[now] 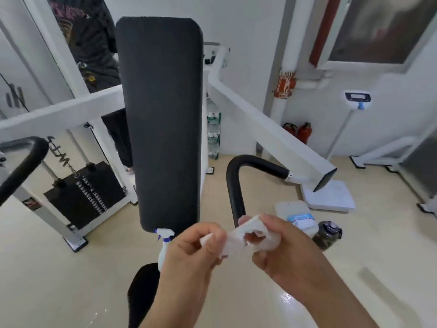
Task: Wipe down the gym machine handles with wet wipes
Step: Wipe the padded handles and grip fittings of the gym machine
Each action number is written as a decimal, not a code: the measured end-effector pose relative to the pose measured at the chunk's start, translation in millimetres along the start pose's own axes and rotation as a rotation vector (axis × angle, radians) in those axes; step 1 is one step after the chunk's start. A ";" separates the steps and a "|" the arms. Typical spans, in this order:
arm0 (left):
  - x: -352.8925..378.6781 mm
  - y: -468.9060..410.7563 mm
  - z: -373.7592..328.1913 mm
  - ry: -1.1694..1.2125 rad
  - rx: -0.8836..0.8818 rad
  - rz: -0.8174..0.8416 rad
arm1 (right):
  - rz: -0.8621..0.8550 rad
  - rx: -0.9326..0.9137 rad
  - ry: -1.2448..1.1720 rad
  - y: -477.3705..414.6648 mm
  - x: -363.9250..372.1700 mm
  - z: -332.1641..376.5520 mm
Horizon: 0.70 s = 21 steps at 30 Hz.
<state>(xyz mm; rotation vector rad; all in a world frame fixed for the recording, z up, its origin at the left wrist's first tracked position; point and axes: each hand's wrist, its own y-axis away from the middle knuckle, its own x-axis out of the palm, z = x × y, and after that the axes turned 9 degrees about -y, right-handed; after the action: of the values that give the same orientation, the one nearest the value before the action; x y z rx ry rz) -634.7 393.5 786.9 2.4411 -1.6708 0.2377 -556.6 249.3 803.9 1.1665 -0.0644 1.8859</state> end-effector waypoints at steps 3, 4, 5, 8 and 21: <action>-9.3 -3.2 1.0 0.109 -0.103 0.222 | -0.080 -0.045 -0.192 10.7 11.2 -19.0; -9.4 -5.3 -0.2 0.119 -0.119 0.277 | -0.093 -0.068 -0.219 12.0 13.7 -21.7; -9.9 -7.3 0.8 0.120 -0.133 0.318 | -0.114 -0.091 -0.242 13.3 16.6 -23.4; -10.4 -7.8 2.2 0.171 -0.207 0.375 | -0.225 -0.194 -0.395 13.3 17.2 -23.4; -25.5 -31.8 47.7 -0.252 -0.389 0.139 | -0.556 -0.517 0.484 -29.9 -41.1 -59.4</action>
<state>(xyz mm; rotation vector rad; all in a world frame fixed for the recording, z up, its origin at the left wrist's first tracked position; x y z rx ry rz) -612.6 416.8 733.1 2.1355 -1.7846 -0.3608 -570.2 267.7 729.1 0.3115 0.0377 1.4740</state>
